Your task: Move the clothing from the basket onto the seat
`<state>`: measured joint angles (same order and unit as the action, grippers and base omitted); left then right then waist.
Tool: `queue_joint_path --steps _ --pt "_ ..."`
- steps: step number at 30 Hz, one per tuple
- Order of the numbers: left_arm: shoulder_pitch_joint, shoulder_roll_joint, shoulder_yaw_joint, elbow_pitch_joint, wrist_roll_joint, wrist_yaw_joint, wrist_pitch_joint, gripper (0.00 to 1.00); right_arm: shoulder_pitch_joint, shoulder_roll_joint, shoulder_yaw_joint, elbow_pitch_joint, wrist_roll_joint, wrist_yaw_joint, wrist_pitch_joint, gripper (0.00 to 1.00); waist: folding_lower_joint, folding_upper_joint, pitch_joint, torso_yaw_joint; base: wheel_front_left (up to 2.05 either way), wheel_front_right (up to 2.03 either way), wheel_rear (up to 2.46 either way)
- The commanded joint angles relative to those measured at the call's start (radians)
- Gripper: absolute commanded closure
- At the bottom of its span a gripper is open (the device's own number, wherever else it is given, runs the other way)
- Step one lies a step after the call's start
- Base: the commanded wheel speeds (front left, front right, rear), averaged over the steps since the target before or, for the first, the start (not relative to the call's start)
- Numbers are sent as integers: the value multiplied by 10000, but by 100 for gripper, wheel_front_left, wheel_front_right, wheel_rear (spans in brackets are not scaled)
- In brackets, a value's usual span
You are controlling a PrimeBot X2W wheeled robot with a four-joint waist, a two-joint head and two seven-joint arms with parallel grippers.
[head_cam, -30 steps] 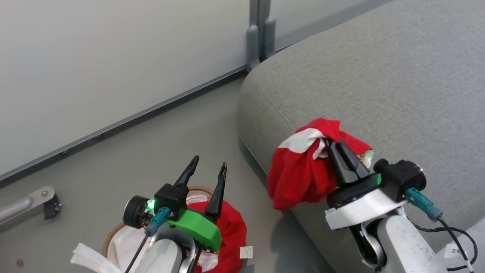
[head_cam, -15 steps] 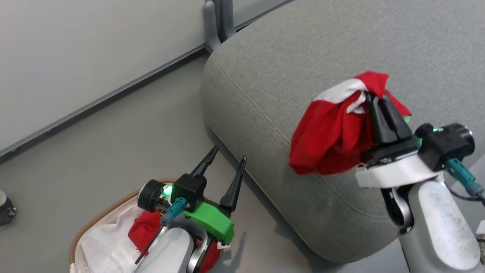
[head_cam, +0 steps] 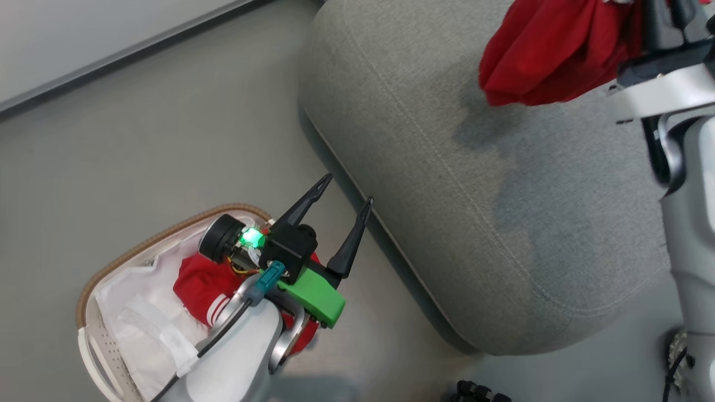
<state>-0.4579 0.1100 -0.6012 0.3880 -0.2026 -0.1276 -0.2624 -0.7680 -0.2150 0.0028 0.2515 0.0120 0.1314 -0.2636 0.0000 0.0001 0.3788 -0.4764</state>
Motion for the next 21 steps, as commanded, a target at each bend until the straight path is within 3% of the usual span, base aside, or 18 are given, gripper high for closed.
queue_joint_path --steps 1,10,15,21 --pt "-332 136 -107 -73 -139 -48 -37 0 -416 -136 -117 225 -166 -14 -16 100 0 -1 1213 961 0 0 0" --pt "-1574 583 -1048 -233 -320 -50 -37 0 -2358 -676 -1339 2353 -1323 -14 -10 100 0 -1 2594 1863 0 0 0" --pt "-1918 571 -1122 -199 -456 -47 -37 0 -2527 -305 -2349 3603 -1969 -14 -10 100 0 -1 2958 2109 0 0 0" --pt "-1772 592 -1103 -71 -586 -48 -37 0 -1447 205 -3817 4206 -2454 -14 -10 100 0 -1 2903 2198 0 0 0"
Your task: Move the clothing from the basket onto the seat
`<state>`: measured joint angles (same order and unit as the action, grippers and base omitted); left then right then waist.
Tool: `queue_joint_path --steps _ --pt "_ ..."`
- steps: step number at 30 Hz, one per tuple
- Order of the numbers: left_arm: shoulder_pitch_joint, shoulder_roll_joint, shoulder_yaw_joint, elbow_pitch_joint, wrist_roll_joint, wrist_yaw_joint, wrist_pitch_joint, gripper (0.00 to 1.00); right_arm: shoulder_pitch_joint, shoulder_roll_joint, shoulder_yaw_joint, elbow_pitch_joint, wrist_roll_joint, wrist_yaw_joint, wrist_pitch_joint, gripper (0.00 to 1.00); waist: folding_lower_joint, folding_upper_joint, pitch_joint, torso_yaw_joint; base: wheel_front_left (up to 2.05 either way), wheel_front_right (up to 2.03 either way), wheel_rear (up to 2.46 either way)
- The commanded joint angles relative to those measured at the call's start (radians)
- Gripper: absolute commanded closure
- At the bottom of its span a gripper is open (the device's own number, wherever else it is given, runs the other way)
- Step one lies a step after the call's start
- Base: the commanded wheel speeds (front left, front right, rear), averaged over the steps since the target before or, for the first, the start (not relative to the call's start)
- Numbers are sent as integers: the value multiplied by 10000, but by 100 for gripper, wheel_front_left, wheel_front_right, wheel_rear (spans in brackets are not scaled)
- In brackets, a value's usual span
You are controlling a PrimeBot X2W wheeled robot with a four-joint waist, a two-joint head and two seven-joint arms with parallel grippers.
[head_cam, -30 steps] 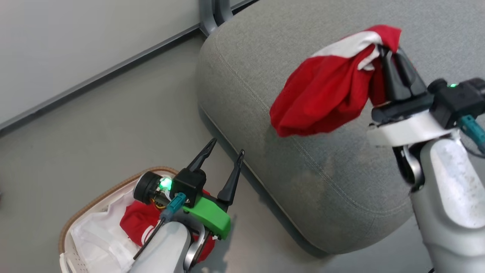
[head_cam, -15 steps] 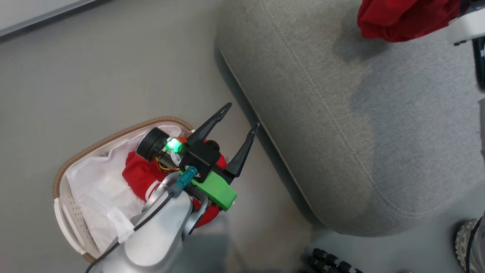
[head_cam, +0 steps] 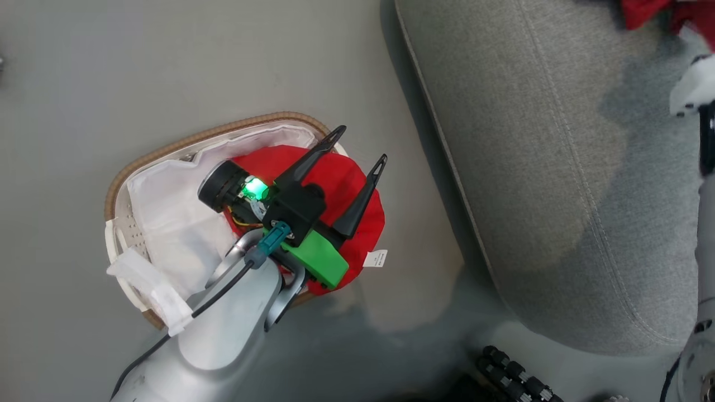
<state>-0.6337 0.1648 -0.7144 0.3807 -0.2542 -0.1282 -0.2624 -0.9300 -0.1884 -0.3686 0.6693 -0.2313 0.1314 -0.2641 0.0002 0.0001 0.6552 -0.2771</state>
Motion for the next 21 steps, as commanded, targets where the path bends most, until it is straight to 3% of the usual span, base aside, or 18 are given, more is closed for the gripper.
queue_joint_path --steps 1,7,8,9,10,11,21 --pt "60 46 71 27 -98 -42 -37 0 434 -5 -393 50 -66 -14 -4 100 -2 -1 86 200 0 0 0" --pt "457 10 384 164 -168 -42 -37 0 1895 334 -1635 -150 -179 -14 -4 100 -2 -1 -414 52 0 0 0" --pt "534 0 458 187 -167 -41 -37 0 2078 365 -1775 -195 -157 -14 -4 77 -2 -1 -514 21 0 0 0" --pt "602 -10 517 210 -165 -41 -37 0 2225 381 -1867 -237 -127 -14 -4 62 -2 -1 -609 -4 0 0 0" --pt "684 -27 575 238 -160 -41 -37 0 2448 445 -1956 -329 -84 -14 -4 5 -2 -1 -727 -30 0 0 0" --pt "749 -46 634 259 -159 -41 -37 0 2617 517 -2004 -404 -32 -14 -4 0 -2 -1 -836 -48 0 0 0" --pt "1740 -445 1513 483 -61 -13 -37 0 4199 812 -1609 -1425 459 -14 -4 0 -2 -1 -2288 111 0 0 0"
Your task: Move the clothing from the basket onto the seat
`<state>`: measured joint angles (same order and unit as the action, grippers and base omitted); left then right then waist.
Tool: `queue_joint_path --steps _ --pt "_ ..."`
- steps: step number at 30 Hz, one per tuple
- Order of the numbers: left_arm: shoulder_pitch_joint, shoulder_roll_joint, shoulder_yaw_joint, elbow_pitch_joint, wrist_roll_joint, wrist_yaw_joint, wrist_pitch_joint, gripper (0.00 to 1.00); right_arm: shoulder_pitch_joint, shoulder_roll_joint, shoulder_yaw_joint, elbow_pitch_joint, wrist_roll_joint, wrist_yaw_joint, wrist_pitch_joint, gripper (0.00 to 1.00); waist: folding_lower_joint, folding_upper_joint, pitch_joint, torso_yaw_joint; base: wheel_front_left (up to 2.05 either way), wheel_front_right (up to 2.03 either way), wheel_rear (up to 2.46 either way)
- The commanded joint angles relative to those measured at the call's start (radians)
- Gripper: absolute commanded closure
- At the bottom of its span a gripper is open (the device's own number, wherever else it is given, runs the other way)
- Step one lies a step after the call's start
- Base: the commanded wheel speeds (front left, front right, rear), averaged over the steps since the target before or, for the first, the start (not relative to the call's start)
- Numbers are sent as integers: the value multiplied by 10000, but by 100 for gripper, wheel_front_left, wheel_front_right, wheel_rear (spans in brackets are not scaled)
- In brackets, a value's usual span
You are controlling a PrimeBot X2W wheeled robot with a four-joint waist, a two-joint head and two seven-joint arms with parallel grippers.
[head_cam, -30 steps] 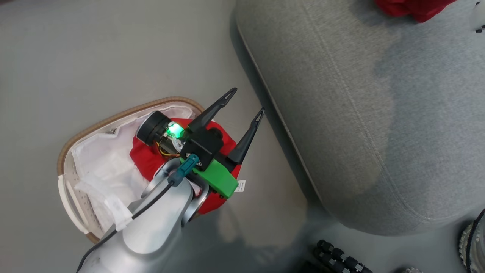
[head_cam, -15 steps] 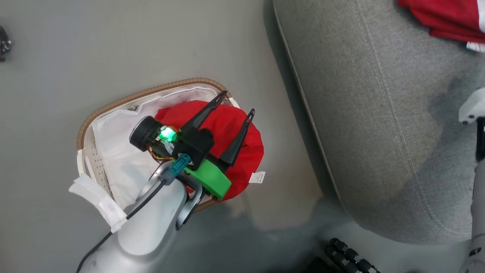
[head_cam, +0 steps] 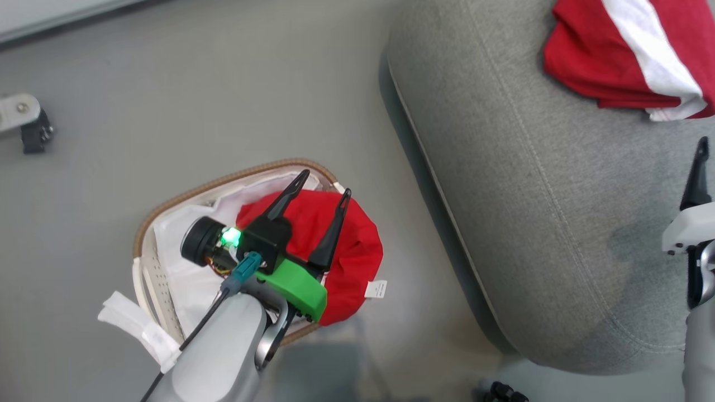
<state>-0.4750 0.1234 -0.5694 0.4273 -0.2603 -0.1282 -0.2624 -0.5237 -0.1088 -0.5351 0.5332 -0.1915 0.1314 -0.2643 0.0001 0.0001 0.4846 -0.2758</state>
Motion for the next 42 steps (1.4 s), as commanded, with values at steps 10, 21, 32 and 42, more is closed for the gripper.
queue_joint_path --steps 10,21,32,42 --pt "1362 -328 1600 42 105 262 -37 0 938 223 2471 -1626 1177 -14 -2 0 -1 -1 -1973 761 0 0 0" --pt "2465 -548 3622 13 408 395 -37 0 1506 540 4340 -2011 2252 -14 -2 0 -1 -1 -2873 1763 0 0 0" --pt "3716 -651 5158 -286 877 302 -37 0 2255 552 5291 -1639 3118 -14 -2 0 -1 -1 -3584 2228 0 0 0" --pt "4644 -716 5606 -312 1052 259 -37 0 3323 557 5898 -1310 3264 -14 -2 0 -1 -1 -4462 2366 0 0 0"
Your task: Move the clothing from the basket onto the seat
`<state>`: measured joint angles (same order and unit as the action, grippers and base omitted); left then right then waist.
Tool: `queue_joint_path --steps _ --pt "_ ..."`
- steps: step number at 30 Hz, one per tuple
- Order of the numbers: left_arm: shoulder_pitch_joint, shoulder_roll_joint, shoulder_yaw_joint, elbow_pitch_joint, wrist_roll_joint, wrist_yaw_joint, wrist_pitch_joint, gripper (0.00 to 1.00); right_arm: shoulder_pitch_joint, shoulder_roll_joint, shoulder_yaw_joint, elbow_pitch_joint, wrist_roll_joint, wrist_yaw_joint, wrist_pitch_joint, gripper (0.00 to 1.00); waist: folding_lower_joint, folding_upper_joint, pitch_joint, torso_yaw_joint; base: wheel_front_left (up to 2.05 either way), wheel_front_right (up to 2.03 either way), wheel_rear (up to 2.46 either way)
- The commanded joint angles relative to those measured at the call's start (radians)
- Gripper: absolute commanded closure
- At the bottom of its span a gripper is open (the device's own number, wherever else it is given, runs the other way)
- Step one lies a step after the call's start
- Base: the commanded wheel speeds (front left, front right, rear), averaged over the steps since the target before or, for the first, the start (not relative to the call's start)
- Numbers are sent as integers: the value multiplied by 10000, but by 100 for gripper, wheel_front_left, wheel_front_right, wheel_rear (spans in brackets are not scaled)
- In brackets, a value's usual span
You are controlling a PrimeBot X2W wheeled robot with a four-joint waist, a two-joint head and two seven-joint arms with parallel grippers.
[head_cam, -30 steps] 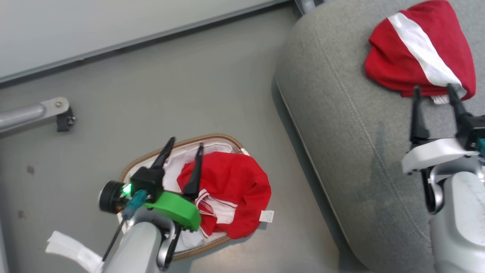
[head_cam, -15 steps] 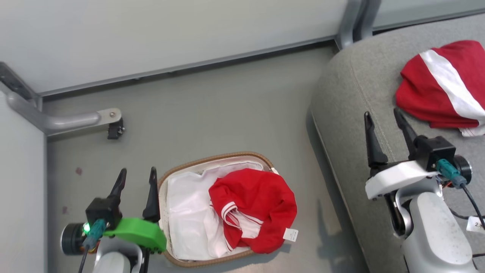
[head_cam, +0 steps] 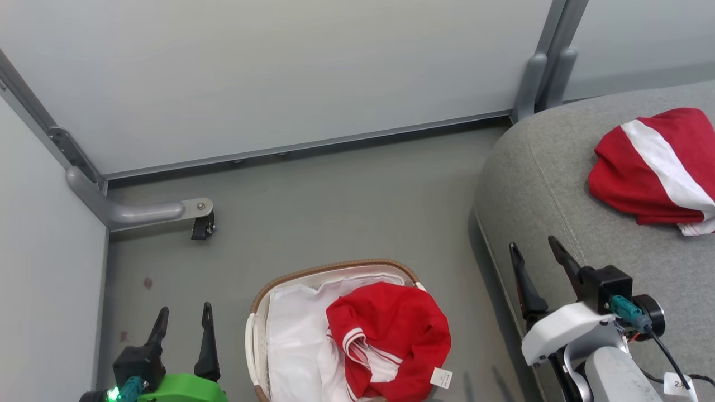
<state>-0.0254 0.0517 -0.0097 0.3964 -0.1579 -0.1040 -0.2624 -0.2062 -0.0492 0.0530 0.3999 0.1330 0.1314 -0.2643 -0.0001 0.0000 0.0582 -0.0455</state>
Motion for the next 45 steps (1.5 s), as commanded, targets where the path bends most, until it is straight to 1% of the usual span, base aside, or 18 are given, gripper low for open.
queue_joint_path --steps 1,10,15,23,34,36,40,43,45 --pt "225 -2 -16 -6 -54 37 -37 0 218 -41 49 27 32 -14 -2 0 1 0 -249 67 0 0 0" --pt "593 -2 -461 -132 -566 272 -37 0 540 -40 162 30 119 -14 -2 0 1 0 -377 37 0 0 0" --pt "404 1 -769 -47 -591 198 -37 0 309 -40 218 -41 170 -14 -2 0 1 0 -122 -44 0 0 0" --pt "-602 3 -1110 205 -724 5 -37 0 -553 -39 400 -509 306 -14 -1 0 1 0 1268 -371 0 0 0" --pt "-2680 7 -1353 1456 -965 -244 -37 0 -2030 -34 1171 -1288 857 -14 -1 0 1 0 3445 -1393 0 0 0" --pt "-3125 21 -1438 1724 -984 -266 -37 0 -2223 -44 1184 -1462 1030 -14 -1 0 1 0 3797 -1562 0 0 0" --pt "-3880 175 -1798 2247 -1105 -281 -37 0 -2618 -29 1317 -1766 1181 -14 -1 0 1 0 4464 -1853 0 0 0" --pt "-4435 330 -2220 2623 -1285 -283 -37 0 -2868 -29 1402 -1994 1234 -12 -1 0 1 0 4876 -2043 0 0 0" --pt "-4846 463 -2666 2936 -1400 -285 -37 0 -3055 -31 1472 -2175 1234 -14 -1 0 1 0 5216 -2133 0 0 0"
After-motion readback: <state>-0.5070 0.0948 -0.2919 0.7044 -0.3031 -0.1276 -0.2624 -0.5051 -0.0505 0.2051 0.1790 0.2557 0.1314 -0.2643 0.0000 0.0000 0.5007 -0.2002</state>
